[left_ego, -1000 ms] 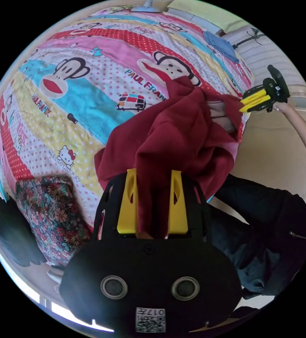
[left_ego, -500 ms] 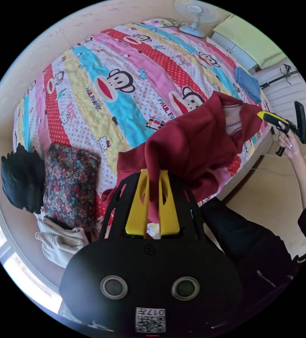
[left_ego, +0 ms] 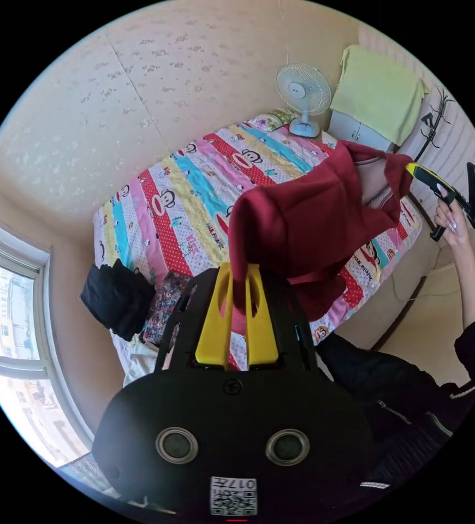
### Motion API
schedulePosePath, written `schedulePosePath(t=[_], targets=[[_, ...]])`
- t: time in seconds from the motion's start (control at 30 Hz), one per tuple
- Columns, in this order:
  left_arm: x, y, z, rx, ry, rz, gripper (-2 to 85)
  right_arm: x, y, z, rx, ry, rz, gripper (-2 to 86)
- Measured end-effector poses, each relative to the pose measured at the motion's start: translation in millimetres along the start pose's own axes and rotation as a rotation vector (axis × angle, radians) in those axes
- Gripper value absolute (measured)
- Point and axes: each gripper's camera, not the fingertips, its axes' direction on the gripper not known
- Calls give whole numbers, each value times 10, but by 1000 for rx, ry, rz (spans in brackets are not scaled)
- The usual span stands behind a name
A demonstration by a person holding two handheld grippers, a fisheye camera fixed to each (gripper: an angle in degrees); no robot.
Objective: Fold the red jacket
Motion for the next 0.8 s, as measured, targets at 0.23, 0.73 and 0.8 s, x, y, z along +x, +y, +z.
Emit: schedulePosePath(t=[0.23, 0.73, 0.8], targets=[[-105, 282, -810, 127, 60, 11, 25, -404, -256, -1108, 180, 59, -73, 13], [449, 271, -1960, 364, 30, -36, 30, 130, -608, -1871, 274, 92, -203, 16], [371, -88, -1610, 333, 36, -78, 39, 434, -781, -1481, 202, 36, -198, 17]])
